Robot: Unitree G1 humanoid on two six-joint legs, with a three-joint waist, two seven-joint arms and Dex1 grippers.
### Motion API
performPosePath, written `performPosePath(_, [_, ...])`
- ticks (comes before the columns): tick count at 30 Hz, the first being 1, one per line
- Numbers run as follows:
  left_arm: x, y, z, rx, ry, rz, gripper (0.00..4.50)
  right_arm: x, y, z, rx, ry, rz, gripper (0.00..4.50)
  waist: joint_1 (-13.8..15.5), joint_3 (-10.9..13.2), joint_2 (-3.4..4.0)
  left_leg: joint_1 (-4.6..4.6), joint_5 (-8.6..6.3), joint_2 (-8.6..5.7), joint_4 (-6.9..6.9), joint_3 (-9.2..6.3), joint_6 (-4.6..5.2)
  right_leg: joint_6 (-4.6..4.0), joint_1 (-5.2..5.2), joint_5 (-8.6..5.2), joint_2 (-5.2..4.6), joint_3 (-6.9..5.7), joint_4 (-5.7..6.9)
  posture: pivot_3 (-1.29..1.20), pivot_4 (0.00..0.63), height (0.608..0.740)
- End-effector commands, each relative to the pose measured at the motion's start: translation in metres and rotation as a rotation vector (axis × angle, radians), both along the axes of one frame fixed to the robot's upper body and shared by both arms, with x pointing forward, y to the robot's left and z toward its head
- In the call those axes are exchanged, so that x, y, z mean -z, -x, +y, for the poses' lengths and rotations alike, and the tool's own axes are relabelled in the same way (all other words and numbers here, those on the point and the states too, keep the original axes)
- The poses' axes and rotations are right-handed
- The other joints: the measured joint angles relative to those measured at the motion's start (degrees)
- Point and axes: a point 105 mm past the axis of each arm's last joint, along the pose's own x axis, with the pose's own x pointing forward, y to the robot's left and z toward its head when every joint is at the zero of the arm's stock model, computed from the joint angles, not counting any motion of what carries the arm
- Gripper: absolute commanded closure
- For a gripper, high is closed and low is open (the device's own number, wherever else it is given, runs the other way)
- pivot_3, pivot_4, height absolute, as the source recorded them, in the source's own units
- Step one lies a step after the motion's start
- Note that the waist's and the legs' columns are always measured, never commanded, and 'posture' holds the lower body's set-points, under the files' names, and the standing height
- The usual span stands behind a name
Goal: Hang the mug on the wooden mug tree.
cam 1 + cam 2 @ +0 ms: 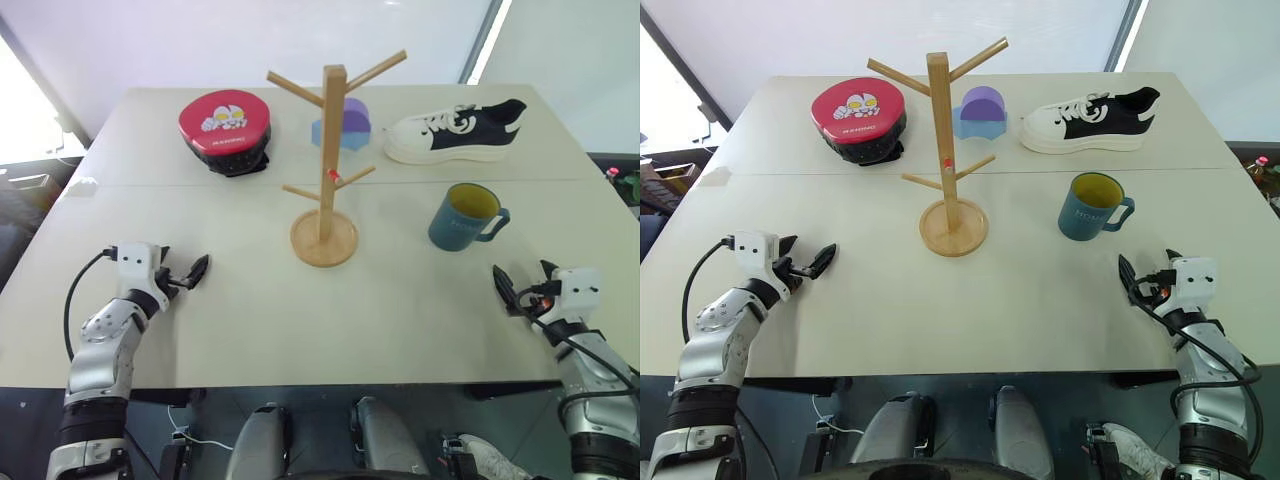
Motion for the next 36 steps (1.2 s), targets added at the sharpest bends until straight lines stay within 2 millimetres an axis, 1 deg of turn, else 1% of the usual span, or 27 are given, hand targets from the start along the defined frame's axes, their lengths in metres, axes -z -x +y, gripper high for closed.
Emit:
performPosePath(1, [-0.007,0.001,0.002,-0.001,-0.006,-0.015,0.0,-0.01,-0.003,0.001,0.0,0.008,-0.037,0.06,0.0,0.0,0.0,0.0,0.0,0.0,0.0,0.0,0.0,0.0,0.0,0.0,0.0,0.0,0.0,0.0,0.15,0.735])
performPosePath(8, [-0.009,-0.001,0.001,0.002,-0.014,-0.023,0.0,-0.012,-0.005,0.002,0.006,0.014,-0.044,0.06,0.0,0.0,0.07,0.01,0.0,-0.01,0.0,0.01,0.0,0.01,0.01,0.0,0.0,0.0,0.0,0.0,0.15,0.735])
performPosePath(10, [-0.01,-0.001,-0.004,0.023,-0.007,-0.027,0.0,-0.013,-0.006,0.002,0.011,0.018,-0.048,0.06,0.0,0.0,0.07,0.01,0.0,-0.01,0.0,0.01,0.0,0.01,0.01,0.01,0.0,0.0,0.0,0.0,0.15,0.735])
performPosePath(11, [-0.012,0.0,-0.009,0.049,0.005,-0.034,0.0,-0.014,-0.006,0.002,0.018,0.018,-0.047,0.06,0.0,0.0,0.07,0.01,0.0,-0.01,0.0,0.01,0.0,0.01,0.01,0.0,0.0,0.0,0.0,0.0,0.15,0.735])
performPosePath(12, [-0.016,0.001,-0.017,0.089,0.013,-0.044,0.0,-0.014,-0.006,0.002,0.02,0.015,-0.051,0.06,0.0,0.0,0.07,0.01,0.0,-0.01,0.0,0.01,0.0,0.01,0.01,0.01,0.0,0.0,0.0,0.0,0.15,0.735])
performPosePath(13, [-0.02,0.004,-0.031,0.161,0.015,-0.053,0.0,-0.015,-0.007,0.004,0.018,0.014,-0.054,0.06,0.0,0.0,0.07,0.0,0.0,-0.01,0.01,0.02,0.0,0.01,0.01,0.0,0.0,0.0,0.0,0.0,0.15,0.735])
performPosePath(16, [-0.027,0.012,-0.06,0.314,0.035,-0.063,0.0,-0.016,-0.01,0.011,0.004,0.013,-0.057,0.06,0.0,0.0,0.07,0.0,0.0,-0.02,0.01,0.03,-0.01,0.0,0.01,0.0,-0.03,0.01,0.0,0.0,0.15,0.735])
performPosePath(20, [-0.039,0.038,-0.115,0.622,0.071,-0.043,0.0,-0.024,-0.019,0.016,-0.001,0.005,-0.082,0.06,-0.1,-0.1,0.11,0.0,0.0,-0.02,0.02,0.04,-0.01,-0.02,0.01,0.0,-0.03,0.02,0.0,0.0,0.15,0.735])
performPosePath(24, [-0.048,0.057,-0.148,0.811,0.119,-0.02,0.0,-0.029,-0.023,0.016,0.008,-0.01,-0.106,0.06,-0.1,-0.1,0.16,0.0,0.0,-0.02,0.02,0.04,-0.01,-0.02,0.01,0.0,-0.02,0.02,0.0,0.0,0.15,0.735])
performPosePath(27, [-0.055,0.072,-0.18,0.984,0.096,-0.014,0.0,-0.031,-0.029,0.013,0.044,-0.014,-0.116,0.06,-0.1,-0.1,0.21,0.01,0.01,-0.03,0.03,0.05,0.0,-0.02,0.02,0.0,0.02,0.02,0.02,0.0,0.15,0.735])
performPosePath(32, [-0.066,0.079,-0.205,1.088,0.066,-0.048,0.0,-0.031,-0.036,0.013,0.057,-0.008,-0.121,0.06,0.0,-0.1,0.23,0.03,0.02,-0.08,0.18,0.08,0.01,-0.01,0.12,0.0,0.09,0.03,0.03,0.0,0.15,0.735])
performPosePath(36, [-0.069,0.08,-0.212,1.11,0.071,-0.057,0.0,-0.032,-0.042,0.012,0.067,-0.004,-0.12,0.06,-0.1,-0.1,0.24,0.05,0.02,-0.09,0.18,0.09,0.02,0.06,0.13,0.04,0.17,0.04,0.04,0.0,0.15,0.735])
